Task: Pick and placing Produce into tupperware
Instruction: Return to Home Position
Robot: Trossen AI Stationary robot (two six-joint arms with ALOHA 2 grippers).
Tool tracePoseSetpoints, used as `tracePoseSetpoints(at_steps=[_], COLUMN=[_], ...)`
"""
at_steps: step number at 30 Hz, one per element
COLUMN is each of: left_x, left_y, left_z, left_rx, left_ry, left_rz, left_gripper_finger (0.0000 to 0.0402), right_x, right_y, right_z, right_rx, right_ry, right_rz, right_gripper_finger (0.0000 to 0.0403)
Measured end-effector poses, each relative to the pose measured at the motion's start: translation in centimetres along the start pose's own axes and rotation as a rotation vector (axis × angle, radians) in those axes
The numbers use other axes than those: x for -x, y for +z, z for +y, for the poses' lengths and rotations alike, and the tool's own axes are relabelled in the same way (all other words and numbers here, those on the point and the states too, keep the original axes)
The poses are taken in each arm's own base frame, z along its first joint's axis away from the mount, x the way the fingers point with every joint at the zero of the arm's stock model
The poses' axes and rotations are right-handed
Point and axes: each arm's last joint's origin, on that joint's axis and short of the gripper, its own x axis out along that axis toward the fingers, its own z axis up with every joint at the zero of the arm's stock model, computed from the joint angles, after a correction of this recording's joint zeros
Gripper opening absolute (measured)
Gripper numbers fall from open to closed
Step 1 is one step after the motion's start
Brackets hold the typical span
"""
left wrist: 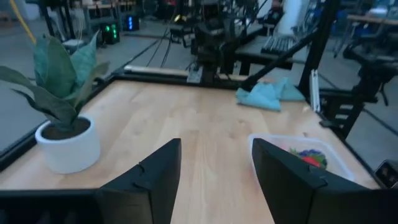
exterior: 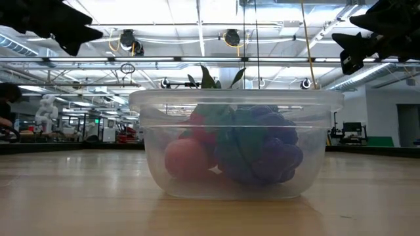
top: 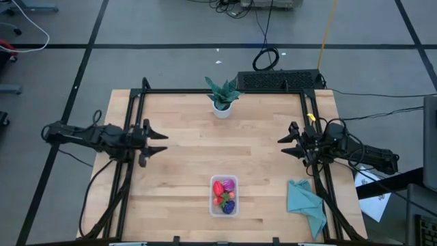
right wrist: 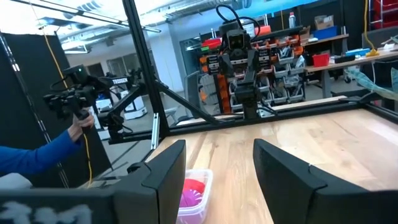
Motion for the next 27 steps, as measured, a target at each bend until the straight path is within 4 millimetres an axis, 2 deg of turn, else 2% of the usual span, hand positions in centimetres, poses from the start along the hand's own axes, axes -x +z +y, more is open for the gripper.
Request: tracePoseSetpoints(at_steps=[3,7,11,20,27], left_x=[0.3,-0.1,-0.4,-0.3,-0.6], left_y=[-0.4,-2.2,-3.6,-4.5,-5.5], left_z=[-0.1,0.0,0.2,0.3,0.4], left_rx=[-0.004,-0.001,-0.002,-0.011,-0.001], left_ry=[-0.017,0.017,0.038,0.035,0.051], left_rz=[-0.012,-0.007,-0.078,-0.096,-0.071], left_gripper_finger=[0.0202,0.0202,0.0202,0.0202,0.0202], right_x=[0.0,0.0,0.0,-0.1,-0.2], right_y=[0.0,0.0,0.0,-1.4,-1.9], right_z=[0.0,0.0,0.0,-0.5,-0.8], right_rx=[0.009,0.022,0.043,0.06,0.099], right_ry=[-0.001,-0.001,-0.001,-0.026,-0.053], right_rz=[0.002,0.002,0.001,0.068,0.05], right_gripper_finger=[0.018,0.018,0.018,0.018,0.018])
